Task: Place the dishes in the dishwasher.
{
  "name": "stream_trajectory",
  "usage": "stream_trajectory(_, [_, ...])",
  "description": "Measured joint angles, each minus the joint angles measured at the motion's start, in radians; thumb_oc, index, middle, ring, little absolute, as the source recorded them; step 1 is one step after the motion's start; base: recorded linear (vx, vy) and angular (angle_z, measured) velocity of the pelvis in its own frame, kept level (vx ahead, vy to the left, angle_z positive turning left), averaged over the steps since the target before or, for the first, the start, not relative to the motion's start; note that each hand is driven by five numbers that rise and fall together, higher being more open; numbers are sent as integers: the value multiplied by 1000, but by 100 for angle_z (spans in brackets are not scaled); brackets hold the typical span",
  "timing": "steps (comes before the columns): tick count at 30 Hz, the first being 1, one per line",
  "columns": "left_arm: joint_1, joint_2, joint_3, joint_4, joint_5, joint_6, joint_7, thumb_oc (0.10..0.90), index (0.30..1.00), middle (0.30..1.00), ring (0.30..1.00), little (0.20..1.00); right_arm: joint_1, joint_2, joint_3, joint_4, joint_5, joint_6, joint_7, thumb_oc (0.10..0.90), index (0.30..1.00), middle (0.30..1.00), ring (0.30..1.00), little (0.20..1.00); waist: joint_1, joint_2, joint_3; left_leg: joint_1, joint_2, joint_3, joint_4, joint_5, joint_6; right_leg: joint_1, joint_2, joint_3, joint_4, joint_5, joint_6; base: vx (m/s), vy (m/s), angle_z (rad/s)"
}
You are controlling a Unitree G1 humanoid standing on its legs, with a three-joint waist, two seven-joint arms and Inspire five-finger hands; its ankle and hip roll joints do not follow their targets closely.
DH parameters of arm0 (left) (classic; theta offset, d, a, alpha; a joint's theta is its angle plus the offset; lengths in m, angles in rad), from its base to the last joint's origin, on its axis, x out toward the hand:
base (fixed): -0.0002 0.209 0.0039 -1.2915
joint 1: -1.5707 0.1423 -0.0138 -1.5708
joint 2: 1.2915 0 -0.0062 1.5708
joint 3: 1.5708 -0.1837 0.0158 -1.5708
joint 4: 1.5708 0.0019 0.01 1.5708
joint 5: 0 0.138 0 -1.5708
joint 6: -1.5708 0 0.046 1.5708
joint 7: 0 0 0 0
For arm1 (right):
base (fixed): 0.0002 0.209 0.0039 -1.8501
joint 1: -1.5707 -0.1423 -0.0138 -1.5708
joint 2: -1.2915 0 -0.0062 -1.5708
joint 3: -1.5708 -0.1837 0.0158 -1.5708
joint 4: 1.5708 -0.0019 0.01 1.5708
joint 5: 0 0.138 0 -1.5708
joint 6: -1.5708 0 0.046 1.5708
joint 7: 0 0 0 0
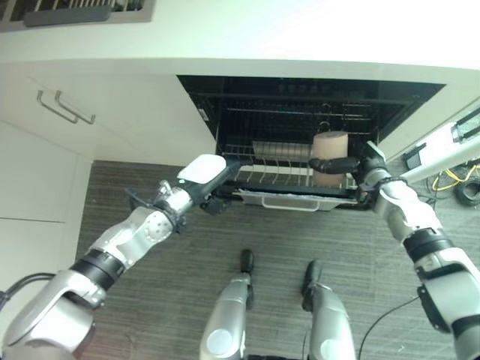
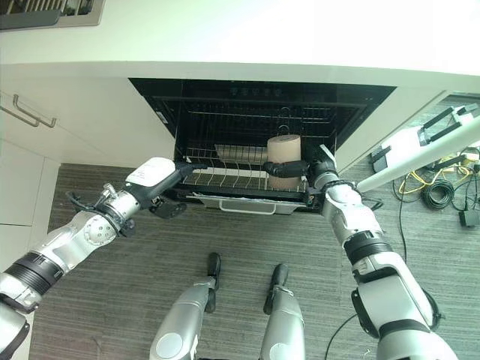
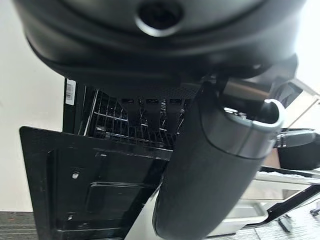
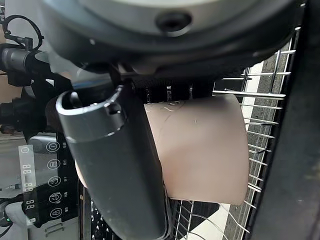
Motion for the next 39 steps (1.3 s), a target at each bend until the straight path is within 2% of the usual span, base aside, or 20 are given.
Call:
stream_trajectory(8, [-6, 31, 9, -62, 0, 1, -55, 800, 900, 900, 900, 900, -72, 1, -33, 111, 2, -16, -52, 400, 300, 300, 300, 300, 6, 9, 3, -60, -20, -20, 0, 12, 8, -59, -22, -13, 18, -4, 9, 7, 16, 8])
stream_trajectory(17, [-45, 38, 33, -126, -2, 2, -120, 800, 900, 900, 900, 900, -98, 6, -61, 147, 2, -86, -79, 400, 300, 300, 300, 300, 18, 15, 3, -102, -21, -24, 2, 25, 8, -105, -24, -13, 36, -3, 7, -1, -1, 0])
stream_trajectory(24, [-44, 38, 51, -143, -2, 2, -140, 800, 900, 900, 900, 900, -100, 7, -62, 145, 44, -88, -106, 400, 300, 300, 300, 300, 24, 15, 3, -104, -20, -24, 2, 26, 8, -108, -25, -13, 39, -3, 7, 0, 0, 0])
stream_trajectory(39, [-51, 40, 55, -143, -4, 2, -177, 800, 900, 900, 900, 900, -159, 6, -62, 157, 33, -68, -173, 400, 300, 300, 300, 300, 36, 15, 3, -128, -21, -25, 6, 28, 8, -126, -24, -18, 37, 1, 5, 5, -2, 0])
